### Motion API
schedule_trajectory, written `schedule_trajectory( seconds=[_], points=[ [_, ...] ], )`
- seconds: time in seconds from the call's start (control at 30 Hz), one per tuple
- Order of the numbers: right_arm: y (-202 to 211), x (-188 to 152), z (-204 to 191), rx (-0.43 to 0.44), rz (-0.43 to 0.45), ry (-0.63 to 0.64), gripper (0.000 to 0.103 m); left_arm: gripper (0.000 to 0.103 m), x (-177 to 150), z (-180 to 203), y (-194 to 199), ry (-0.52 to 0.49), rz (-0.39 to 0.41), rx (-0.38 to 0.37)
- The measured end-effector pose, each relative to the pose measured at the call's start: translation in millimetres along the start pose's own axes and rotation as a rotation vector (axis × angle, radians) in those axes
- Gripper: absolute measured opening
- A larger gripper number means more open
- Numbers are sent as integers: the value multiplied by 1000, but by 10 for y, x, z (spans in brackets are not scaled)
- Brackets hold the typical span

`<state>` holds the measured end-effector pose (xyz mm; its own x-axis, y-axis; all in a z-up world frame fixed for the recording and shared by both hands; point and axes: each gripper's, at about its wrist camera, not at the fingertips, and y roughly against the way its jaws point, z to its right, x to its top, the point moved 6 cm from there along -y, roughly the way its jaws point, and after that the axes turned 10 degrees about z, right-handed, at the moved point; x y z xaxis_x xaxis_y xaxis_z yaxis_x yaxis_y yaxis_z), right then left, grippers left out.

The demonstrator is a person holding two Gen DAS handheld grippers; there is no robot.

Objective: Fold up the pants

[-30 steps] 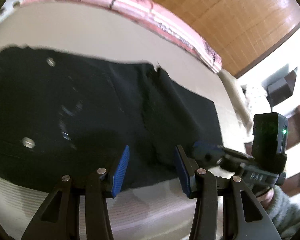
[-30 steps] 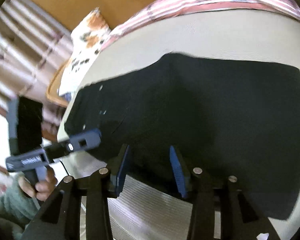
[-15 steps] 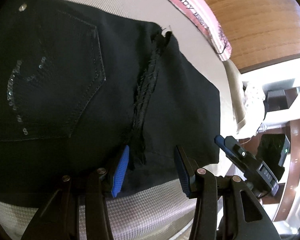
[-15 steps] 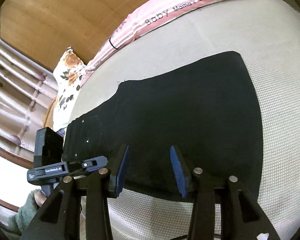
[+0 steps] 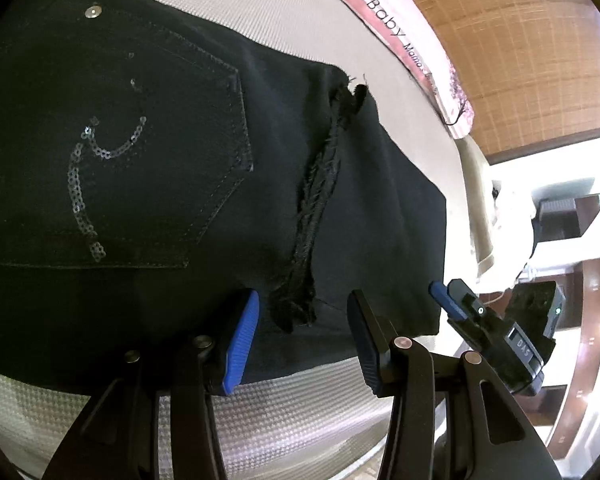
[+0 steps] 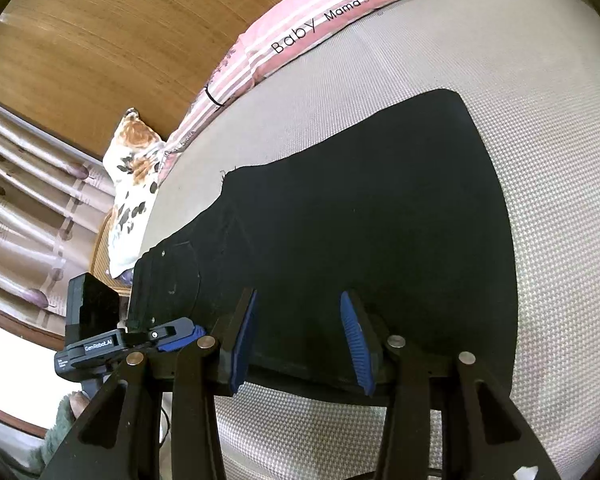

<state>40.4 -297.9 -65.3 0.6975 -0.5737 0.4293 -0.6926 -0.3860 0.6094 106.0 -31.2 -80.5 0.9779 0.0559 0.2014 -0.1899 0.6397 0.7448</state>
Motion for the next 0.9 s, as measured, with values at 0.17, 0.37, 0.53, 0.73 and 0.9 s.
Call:
schedule_trajectory(
  seconds=[0.17,0.37,0.53,0.73,0.9],
  points=[
    [5,-14,15,-4,0,-1,41,47,-37,116,-168,-18,-28,-15],
    [34,-14,64,-25,8,-7,41,30,-17,211,-262,-34,-28,-26],
    [64,-29,162,-83,0,-4,42,9,-57,193,-271,-28,-10,-19],
    [139,-66,253,-131,-16,28,43,7,-97,398,-1,-87,51,-41],
    [96,-167,265,-138,-49,51,45,7,-245,215,-95,-84,9,25]
  ],
)
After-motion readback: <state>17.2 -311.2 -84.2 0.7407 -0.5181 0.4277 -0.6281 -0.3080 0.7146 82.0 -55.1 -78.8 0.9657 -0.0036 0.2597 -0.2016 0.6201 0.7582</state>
